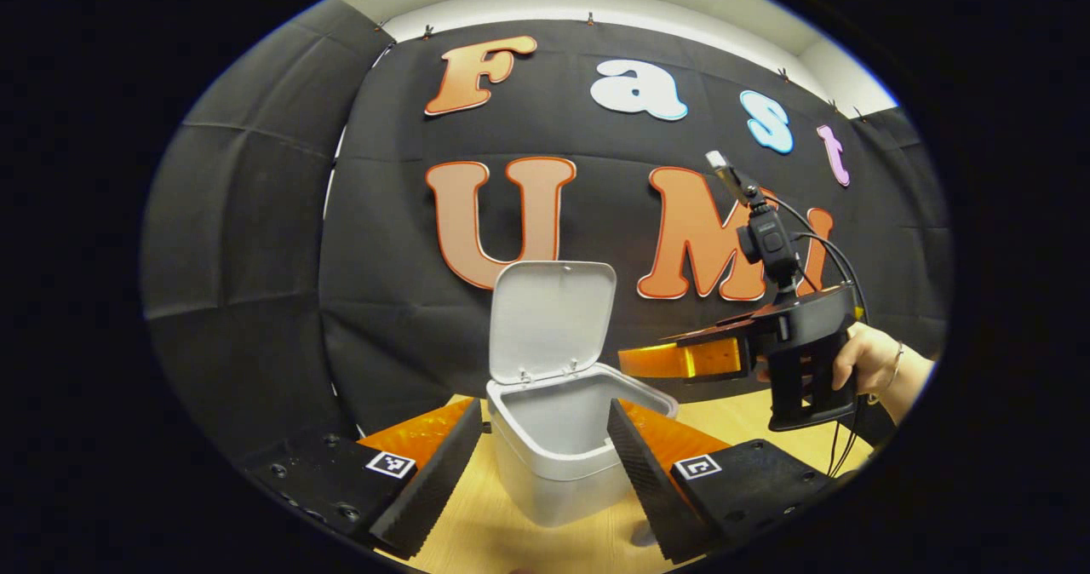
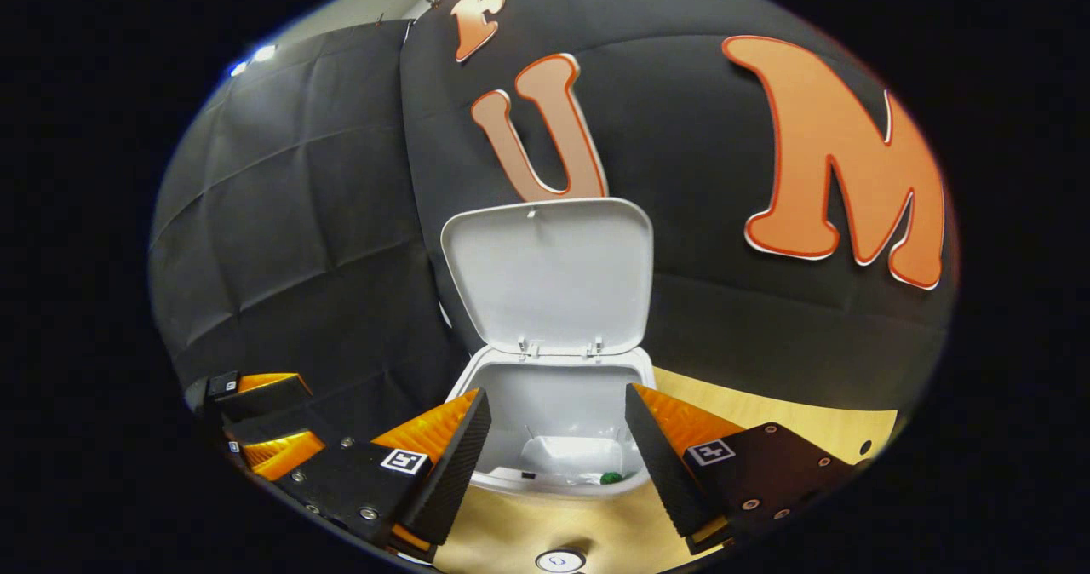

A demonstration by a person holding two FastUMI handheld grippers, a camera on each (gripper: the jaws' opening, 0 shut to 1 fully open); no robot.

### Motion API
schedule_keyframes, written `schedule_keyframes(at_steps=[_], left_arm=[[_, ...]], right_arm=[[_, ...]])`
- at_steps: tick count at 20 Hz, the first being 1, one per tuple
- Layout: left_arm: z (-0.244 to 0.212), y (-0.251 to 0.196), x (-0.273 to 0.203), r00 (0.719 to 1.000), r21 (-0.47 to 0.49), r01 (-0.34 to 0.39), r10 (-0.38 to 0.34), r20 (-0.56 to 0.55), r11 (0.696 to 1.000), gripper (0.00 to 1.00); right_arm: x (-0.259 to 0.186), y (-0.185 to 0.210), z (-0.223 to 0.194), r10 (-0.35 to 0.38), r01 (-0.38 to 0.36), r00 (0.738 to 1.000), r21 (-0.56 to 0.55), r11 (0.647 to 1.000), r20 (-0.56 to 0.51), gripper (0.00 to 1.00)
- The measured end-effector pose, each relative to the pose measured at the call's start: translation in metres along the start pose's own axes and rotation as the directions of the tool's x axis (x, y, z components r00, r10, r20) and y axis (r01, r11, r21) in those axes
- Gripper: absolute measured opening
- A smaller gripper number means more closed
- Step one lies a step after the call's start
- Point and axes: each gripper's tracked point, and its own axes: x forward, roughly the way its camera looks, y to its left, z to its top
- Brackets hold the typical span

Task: Press the lid of the desktop garbage bin to open it, pick up the crumpled paper on the desktop and throw it into the bin, then pick up the pop can on the desktop and drop it into the bin, and finally close the garbage bin lid.

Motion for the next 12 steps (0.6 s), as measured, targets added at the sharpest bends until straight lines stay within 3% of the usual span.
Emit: schedule_keyframes(at_steps=[4,12], left_arm=[[0.004,-0.027,0.010,0.999,0.005,0.047,-0.047,0.002,0.999,0.94],[0.003,-0.075,0.027,0.992,0.005,0.123,-0.123,-0.003,0.992,0.93]], right_arm=[[-0.047,-0.027,0.008,-0.052,0.052,0.997,0.004,0.999,0.062,0.94],[-0.146,-0.111,-0.022,-0.297,0.291,0.945,0.066,0.955,0.134,0.94]])
